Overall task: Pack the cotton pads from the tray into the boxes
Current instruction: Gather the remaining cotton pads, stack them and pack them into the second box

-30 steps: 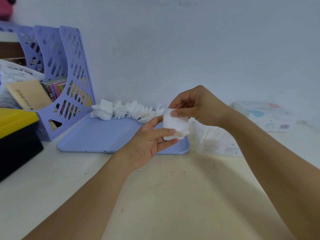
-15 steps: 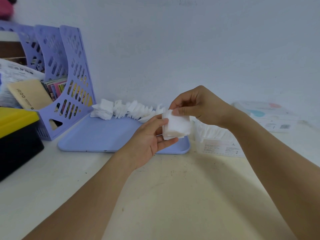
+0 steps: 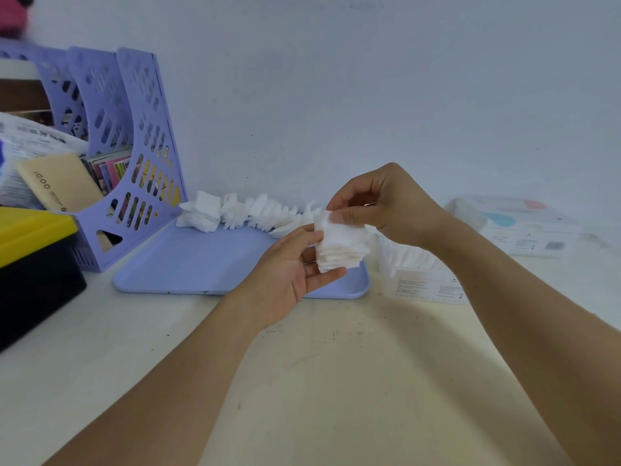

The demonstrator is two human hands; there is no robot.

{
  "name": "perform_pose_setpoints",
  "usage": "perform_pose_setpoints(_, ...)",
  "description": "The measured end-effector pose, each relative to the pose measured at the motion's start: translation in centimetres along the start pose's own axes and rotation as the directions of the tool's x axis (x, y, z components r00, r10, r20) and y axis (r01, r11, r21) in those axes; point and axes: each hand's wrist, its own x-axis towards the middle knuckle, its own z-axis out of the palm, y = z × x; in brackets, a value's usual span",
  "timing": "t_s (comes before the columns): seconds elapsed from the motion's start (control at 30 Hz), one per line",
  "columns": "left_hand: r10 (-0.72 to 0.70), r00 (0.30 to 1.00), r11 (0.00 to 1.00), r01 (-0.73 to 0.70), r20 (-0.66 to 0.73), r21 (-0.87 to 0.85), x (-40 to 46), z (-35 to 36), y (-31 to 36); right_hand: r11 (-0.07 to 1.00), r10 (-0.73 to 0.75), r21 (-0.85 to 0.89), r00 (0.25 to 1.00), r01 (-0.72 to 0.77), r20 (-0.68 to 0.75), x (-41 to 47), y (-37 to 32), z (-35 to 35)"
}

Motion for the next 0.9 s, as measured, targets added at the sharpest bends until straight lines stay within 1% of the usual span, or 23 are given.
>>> perform_pose_setpoints(0.1, -0.017, 1.0, 0.999, 0.016, -0.02, -0.038, 0.1, -0.05, 0.02, 0.999, -0.011, -0.03, 0.999, 0.012, 0.037, 0.06, 0.17, -0.01)
perform_pose_setpoints(0.23, -0.032, 0.999, 0.996, 0.029, -0.028, -0.088, 0.05, -0.04, 0.11, 0.999, -0.036, -0.021, 0.997, 0.037, 0.067, 0.0, 0.01, -0.25)
perform_pose_setpoints(0.5, -0.046, 0.999, 0.99, 0.044, -0.006, -0.136, 0.0, -0.16, 0.22, 0.993, -0.034, 0.111, 0.999, 0.031, 0.02, -0.22, 0.07, -0.38)
perform_pose_setpoints(0.6, -0.055, 0.998, 0.992, 0.053, -0.014, -0.117, 0.08, -0.19, 0.16, 0.997, -0.065, 0.036, 0.996, 0.062, 0.063, -0.22, -0.02, -0.31)
perform_pose_setpoints(0.73, -0.016, 0.999, 0.998, 0.014, -0.032, -0.061, 0.14, -0.36, -0.01, 0.994, -0.032, -0.098, 0.989, 0.046, 0.148, 0.0, -0.14, -0.16)
perform_pose_setpoints(0.9, 0.027, 0.999, 0.999, -0.026, -0.021, 0.029, 0.28, -0.53, -0.16, 0.983, -0.01, -0.182, 0.988, 0.038, 0.156, 0.1, -0.26, 0.05)
